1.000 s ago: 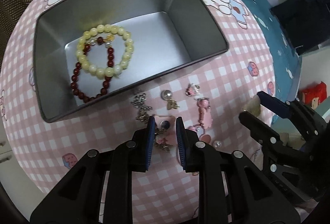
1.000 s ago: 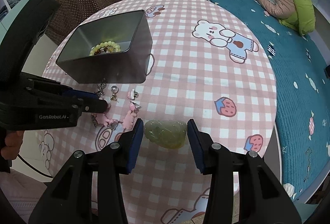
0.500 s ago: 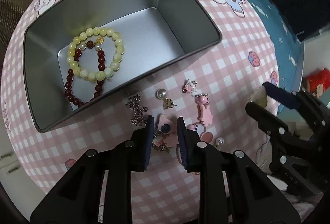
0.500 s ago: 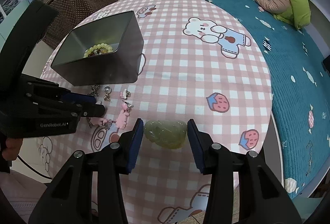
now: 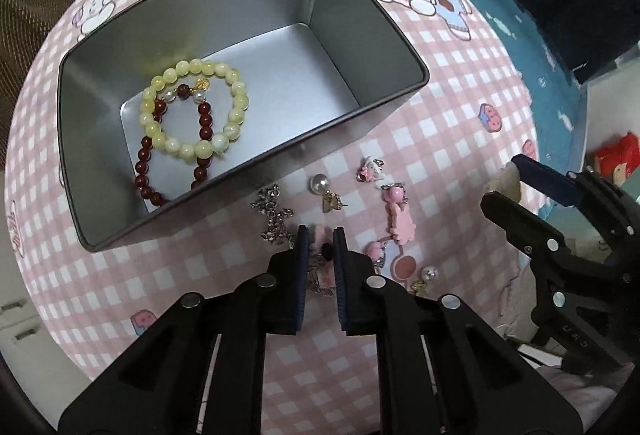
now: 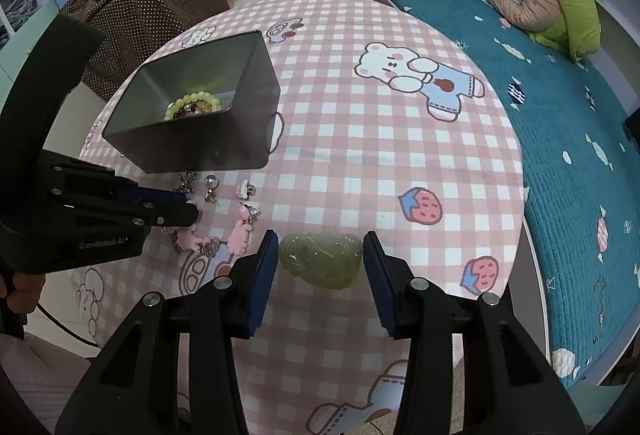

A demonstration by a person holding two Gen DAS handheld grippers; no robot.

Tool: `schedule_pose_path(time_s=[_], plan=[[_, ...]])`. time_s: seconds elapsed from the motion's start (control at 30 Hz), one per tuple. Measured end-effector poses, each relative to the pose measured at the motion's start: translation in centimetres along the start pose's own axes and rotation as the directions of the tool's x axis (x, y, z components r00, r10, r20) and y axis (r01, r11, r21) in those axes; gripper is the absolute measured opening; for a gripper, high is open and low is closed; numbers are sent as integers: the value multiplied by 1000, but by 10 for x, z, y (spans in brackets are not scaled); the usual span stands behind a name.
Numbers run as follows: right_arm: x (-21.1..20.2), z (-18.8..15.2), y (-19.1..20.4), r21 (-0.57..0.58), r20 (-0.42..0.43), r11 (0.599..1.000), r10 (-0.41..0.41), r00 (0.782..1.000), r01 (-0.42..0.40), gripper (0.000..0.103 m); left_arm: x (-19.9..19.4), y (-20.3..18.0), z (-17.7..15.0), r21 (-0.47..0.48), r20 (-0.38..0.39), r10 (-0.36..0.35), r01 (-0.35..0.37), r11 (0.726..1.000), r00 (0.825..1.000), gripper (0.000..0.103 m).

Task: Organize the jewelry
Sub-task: 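Carry the jade pendant and pink charm over the silver tray with both grippers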

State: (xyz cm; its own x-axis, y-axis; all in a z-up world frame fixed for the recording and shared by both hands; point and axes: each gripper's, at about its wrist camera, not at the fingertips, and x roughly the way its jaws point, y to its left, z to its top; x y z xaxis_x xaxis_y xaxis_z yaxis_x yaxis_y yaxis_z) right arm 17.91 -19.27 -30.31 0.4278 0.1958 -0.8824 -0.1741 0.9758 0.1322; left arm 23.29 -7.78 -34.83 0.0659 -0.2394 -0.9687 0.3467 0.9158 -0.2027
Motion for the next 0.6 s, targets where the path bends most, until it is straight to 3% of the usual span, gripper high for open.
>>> schedule_pose_path(time_s=[0.33,0.6], plan=[[-16,13,-1,5,54,1000,-3,999,3,41,-42,12,-4,-31,97,-45,48,998,994,12],[-39,44,7,-22,150,999,31,988,-28,41,-105,34,2,-104,234,-86,113,988,968,12]])
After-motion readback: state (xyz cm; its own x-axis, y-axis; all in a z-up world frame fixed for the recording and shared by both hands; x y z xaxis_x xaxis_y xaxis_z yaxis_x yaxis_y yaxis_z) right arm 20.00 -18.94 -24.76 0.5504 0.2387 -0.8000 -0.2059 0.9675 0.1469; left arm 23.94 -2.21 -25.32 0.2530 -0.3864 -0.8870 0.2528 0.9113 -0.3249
